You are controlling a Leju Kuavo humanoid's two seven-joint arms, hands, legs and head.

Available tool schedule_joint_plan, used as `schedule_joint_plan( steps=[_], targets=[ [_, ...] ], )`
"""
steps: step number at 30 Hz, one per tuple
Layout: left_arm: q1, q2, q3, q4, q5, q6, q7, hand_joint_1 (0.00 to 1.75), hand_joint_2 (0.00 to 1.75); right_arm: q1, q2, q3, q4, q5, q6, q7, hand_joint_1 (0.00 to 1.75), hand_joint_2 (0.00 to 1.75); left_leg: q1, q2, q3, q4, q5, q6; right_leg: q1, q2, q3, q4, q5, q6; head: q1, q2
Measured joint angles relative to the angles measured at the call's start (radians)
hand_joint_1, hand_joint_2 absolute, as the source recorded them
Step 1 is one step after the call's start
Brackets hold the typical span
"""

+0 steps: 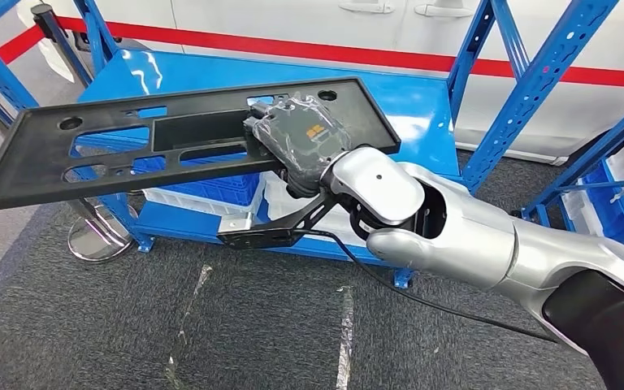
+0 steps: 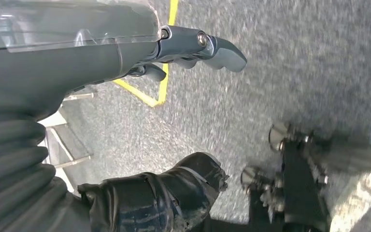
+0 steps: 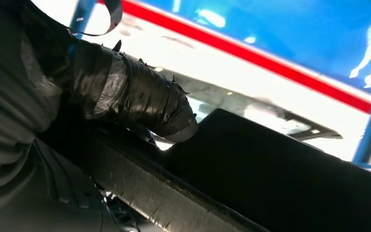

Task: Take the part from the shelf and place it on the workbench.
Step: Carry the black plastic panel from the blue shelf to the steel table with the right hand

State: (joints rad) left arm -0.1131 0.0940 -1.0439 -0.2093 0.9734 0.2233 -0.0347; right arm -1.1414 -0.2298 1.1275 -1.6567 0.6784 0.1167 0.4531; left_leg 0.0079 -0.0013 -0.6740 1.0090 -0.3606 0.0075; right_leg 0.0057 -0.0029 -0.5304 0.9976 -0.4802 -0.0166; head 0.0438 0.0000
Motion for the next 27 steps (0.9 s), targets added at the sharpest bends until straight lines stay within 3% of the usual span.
schedule_joint_plan(
  steps=[2, 4, 5, 6, 7, 9, 10, 12, 13, 15, 16, 18, 20, 21, 22, 23, 25, 27],
  targets=[
    [0.003, -0.002, -0.006, 0.0, 0.0, 0.0, 0.0, 0.0, 1.75, -0.001, -0.001, 0.001, 0.0, 0.02, 0.003, 0.007, 1.75, 1.75, 0.0, -0.002, -0.016, 0.034, -0.048, -0.011, -0.01, -0.005, -0.011, -0.017, 0.023, -0.008, -0.001, 0.0],
    [0.005, -0.004, -0.009, 0.0, -0.001, 0.0, 0.0, 0.0, 1.75, 0.0, -0.003, 0.002, 0.0, 0.031, 0.005, 0.013, 1.75, 1.75, 0.007, -0.002, -0.043, 0.143, -0.147, -0.022, -0.014, -0.008, -0.032, -0.017, 0.043, -0.012, -0.001, 0.0],
    [0.004, -0.005, -0.01, 0.0, 0.0, 0.0, 0.0, 0.0, 1.75, 0.0, -0.003, 0.003, 0.0, 0.033, 0.006, 0.014, 1.75, 1.75, 0.01, -0.001, -0.053, 0.205, -0.181, -0.027, -0.014, -0.009, -0.045, -0.014, 0.052, -0.012, 0.0, 0.0],
    [0.004, -0.005, -0.011, 0.0, 0.0, 0.0, 0.0, 0.0, 1.75, 0.001, -0.004, 0.003, 0.0, 0.035, 0.007, 0.016, 1.75, 1.75, 0.013, -0.001, -0.056, 0.252, -0.193, -0.032, -0.015, -0.01, -0.06, -0.011, 0.061, -0.011, 0.0, 0.0],
    [0.003, -0.005, -0.011, 0.0, 0.0, 0.0, 0.0, 0.0, 1.75, 0.003, -0.005, 0.004, 0.0, 0.035, 0.007, 0.016, 1.75, 1.75, 0.016, -0.001, -0.048, 0.273, -0.181, -0.036, -0.017, -0.01, -0.075, -0.008, 0.07, -0.008, 0.0, 0.0],
    [0.001, -0.004, -0.012, 0.0, 0.0, 0.001, -0.001, 0.0, 1.75, 0.005, -0.006, 0.004, 0.0, 0.036, 0.008, 0.016, 1.75, 1.75, 0.021, -0.001, 0.016, 0.216, -0.126, -0.044, -0.022, -0.008, -0.109, 0.006, 0.086, 0.001, -0.001, 0.0],
    [0.0, -0.004, -0.012, 0.0, 0.0, 0.001, -0.001, 0.0, 1.75, 0.005, -0.006, 0.004, -0.001, 0.036, 0.008, 0.017, 1.75, 1.75, 0.021, -0.002, 0.065, 0.154, -0.119, -0.049, -0.023, -0.007, -0.125, 0.014, 0.092, 0.008, -0.002, 0.0],
    [-0.004, -0.004, -0.013, 0.0, 0.0, 0.001, -0.001, 0.0, 1.75, 0.006, -0.008, 0.004, -0.001, 0.037, 0.007, 0.018, 1.75, 1.75, 0.017, -0.007, 0.138, 0.044, -0.142, -0.044, -0.022, -0.007, -0.146, 0.027, 0.104, 0.02, -0.001, 0.0],
    [-0.005, -0.004, -0.013, 0.0, 0.0, 0.0, -0.001, 0.0, 1.75, 0.006, -0.009, 0.004, -0.001, 0.038, 0.006, 0.018, 1.75, 1.75, 0.013, -0.009, 0.15, 0.022, -0.156, -0.038, -0.021, -0.007, -0.15, 0.029, 0.11, 0.025, -0.001, 0.0],
    [-0.005, -0.004, -0.014, 0.0, 0.001, -0.001, -0.001, 0.0, 1.75, 0.008, -0.014, 0.004, 0.0, 0.041, 0.004, 0.019, 1.75, 1.75, 0.012, -0.008, 0.141, 0.02, -0.15, -0.022, -0.021, -0.007, -0.154, 0.03, 0.119, 0.036, -0.001, 0.0],
    [-0.005, -0.004, -0.015, 0.0, 0.001, -0.001, -0.001, 0.0, 1.75, 0.01, -0.017, 0.004, 0.0, 0.042, 0.003, 0.019, 1.75, 1.75, 0.012, -0.007, 0.135, 0.02, -0.143, -0.013, -0.022, -0.006, -0.161, 0.038, 0.108, 0.041, -0.001, 0.0],
    [-0.005, -0.005, -0.015, 0.0, 0.001, -0.002, 0.0, 0.0, 1.75, 0.011, -0.023, 0.004, 0.0, 0.045, 0.002, 0.019, 1.75, 1.75, 0.012, -0.001, 0.116, 0.019, -0.125, 0.009, -0.025, -0.004, -0.188, 0.105, 0.031, 0.047, 0.002, 0.0],
    [-0.005, -0.005, -0.015, 0.0, 0.002, 0.0, 0.0, 0.0, 1.75, 0.012, -0.027, 0.004, 0.0, 0.048, 0.002, 0.019, 1.75, 1.75, 0.008, 0.001, 0.093, 0.021, -0.106, 0.021, -0.023, -0.002, -0.223, 0.235, -0.062, 0.048, 0.005, 0.0],
    [-0.005, -0.005, -0.015, 0.0, 0.002, 0.001, 0.0, 0.0, 1.75, 0.013, -0.029, 0.004, 0.0, 0.05, 0.002, 0.019, 1.75, 1.75, 0.005, 0.001, 0.081, 0.022, -0.097, 0.023, -0.021, -0.001, -0.232, 0.291, -0.081, 0.047, 0.006, 0.0],
    [-0.005, -0.004, -0.015, 0.0, 0.002, 0.002, 0.0, 0.0, 1.75, 0.014, -0.032, 0.004, 0.0, 0.053, 0.003, 0.019, 1.75, 1.75, 0.001, 0.001, 0.07, 0.023, -0.09, 0.025, -0.019, 0.0, -0.228, 0.321, -0.077, 0.043, 0.006, 0.0],
    [-0.005, -0.004, -0.015, 0.0, 0.002, 0.003, 0.0, 0.0, 1.75, 0.014, -0.033, 0.004, 0.0, 0.057, 0.003, 0.02, 1.75, 1.75, -0.003, 0.0, 0.061, 0.024, -0.084, 0.026, -0.015, 0.0, -0.208, 0.315, -0.055, 0.036, 0.006, 0.0],
    [-0.005, -0.005, -0.015, 0.0, -0.001, 0.004, 0.002, 0.0, 1.75, 0.014, -0.034, 0.004, 0.0, 0.064, 0.003, 0.022, 1.75, 1.75, -0.01, -0.003, 0.048, 0.026, -0.074, 0.027, -0.002, 0.003, -0.125, 0.206, -0.005, 0.006, 0.006, 0.0],
    [-0.006, -0.008, -0.017, 0.0, -0.012, 0.006, 0.007, 0.0, 1.75, 0.012, -0.034, 0.004, 0.0, 0.068, 0.004, 0.024, 1.75, 1.75, -0.013, -0.003, 0.038, 0.025, -0.061, 0.023, 0.011, 0.004, -0.045, 0.074, 0.004, -0.023, 0.003, 0.0]
  ],
)
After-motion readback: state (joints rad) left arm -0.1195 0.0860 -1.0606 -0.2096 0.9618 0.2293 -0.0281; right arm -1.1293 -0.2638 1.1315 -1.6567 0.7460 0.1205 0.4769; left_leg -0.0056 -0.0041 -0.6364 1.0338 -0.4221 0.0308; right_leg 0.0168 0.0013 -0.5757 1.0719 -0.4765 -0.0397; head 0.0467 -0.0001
